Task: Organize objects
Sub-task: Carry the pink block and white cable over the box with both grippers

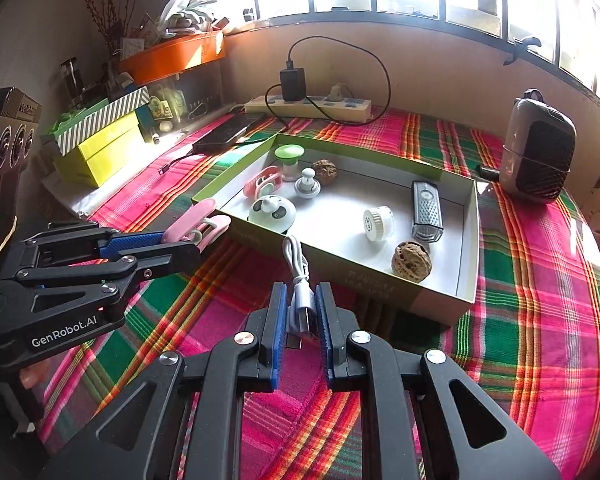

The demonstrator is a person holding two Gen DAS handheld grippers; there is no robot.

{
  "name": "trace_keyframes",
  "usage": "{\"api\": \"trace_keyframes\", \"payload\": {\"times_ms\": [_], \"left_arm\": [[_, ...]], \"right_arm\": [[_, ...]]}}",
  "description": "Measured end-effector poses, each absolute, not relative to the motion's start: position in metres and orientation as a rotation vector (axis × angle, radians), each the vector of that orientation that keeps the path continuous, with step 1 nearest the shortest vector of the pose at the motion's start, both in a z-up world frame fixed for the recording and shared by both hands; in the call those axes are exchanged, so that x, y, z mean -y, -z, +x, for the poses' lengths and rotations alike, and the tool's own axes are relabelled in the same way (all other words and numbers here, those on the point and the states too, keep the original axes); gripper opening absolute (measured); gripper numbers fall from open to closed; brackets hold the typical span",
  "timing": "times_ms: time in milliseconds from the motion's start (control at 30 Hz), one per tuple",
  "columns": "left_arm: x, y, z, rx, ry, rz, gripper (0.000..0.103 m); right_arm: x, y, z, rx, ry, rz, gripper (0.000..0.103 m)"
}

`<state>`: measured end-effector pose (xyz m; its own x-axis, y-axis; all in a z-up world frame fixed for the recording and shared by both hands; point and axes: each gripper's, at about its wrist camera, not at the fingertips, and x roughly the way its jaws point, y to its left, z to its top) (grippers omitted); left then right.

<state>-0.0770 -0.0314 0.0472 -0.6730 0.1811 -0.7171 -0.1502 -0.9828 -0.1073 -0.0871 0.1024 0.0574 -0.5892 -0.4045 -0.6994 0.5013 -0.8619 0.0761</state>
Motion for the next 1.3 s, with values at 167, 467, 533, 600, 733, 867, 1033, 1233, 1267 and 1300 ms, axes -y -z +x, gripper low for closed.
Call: {"api": "trace_keyframes", "payload": {"times_ms": [167, 467, 533, 600, 733, 867, 1033, 1233, 1267, 1300], "left_arm": [[0.028, -0.052, -0.081, 0.053, -2.722, -1.153, 0.016], [0.025, -0.057, -0.092, 0.057, -2.723, -1.140, 0.016], [0.024, -0.059, -0.094, 0.059, -2.722, -1.135, 0.016], [0.024, -0.059, -0.098, 0.067, -2.719, -1.137, 0.016], [0.022, -0.057, -0.105, 0.074, -2.711, -1.144, 0.016], [0.019, -0.055, -0.114, 0.081, -2.698, -1.149, 0.016], [0.014, -0.053, -0.125, 0.082, -2.682, -1.152, 0.016], [0.006, -0.047, -0.141, 0.087, -2.655, -1.170, 0.016], [0.005, -0.045, -0.143, 0.084, -2.653, -1.178, 0.016], [0.004, -0.044, -0.146, 0.085, -2.650, -1.185, 0.016]], "right_arm": [[-0.109, -0.062, -0.092, -0.149, 2.438, 1.011, 0.016], [-0.116, -0.072, -0.102, -0.140, 2.467, 0.997, 0.016], [-0.117, -0.074, -0.105, -0.141, 2.483, 1.000, 0.016], [-0.118, -0.076, -0.110, -0.140, 2.502, 1.006, 0.016], [-0.120, -0.080, -0.121, -0.123, 2.516, 1.004, 0.016], [-0.120, -0.084, -0.134, -0.135, 2.528, 1.007, 0.016], [-0.120, -0.084, -0.154, -0.139, 2.527, 1.031, 0.016], [-0.118, -0.079, -0.178, -0.152, 2.518, 1.059, 0.016], [-0.116, -0.079, -0.181, -0.159, 2.509, 1.063, 0.016], [-0.115, -0.077, -0.185, -0.163, 2.501, 1.070, 0.016]]}}
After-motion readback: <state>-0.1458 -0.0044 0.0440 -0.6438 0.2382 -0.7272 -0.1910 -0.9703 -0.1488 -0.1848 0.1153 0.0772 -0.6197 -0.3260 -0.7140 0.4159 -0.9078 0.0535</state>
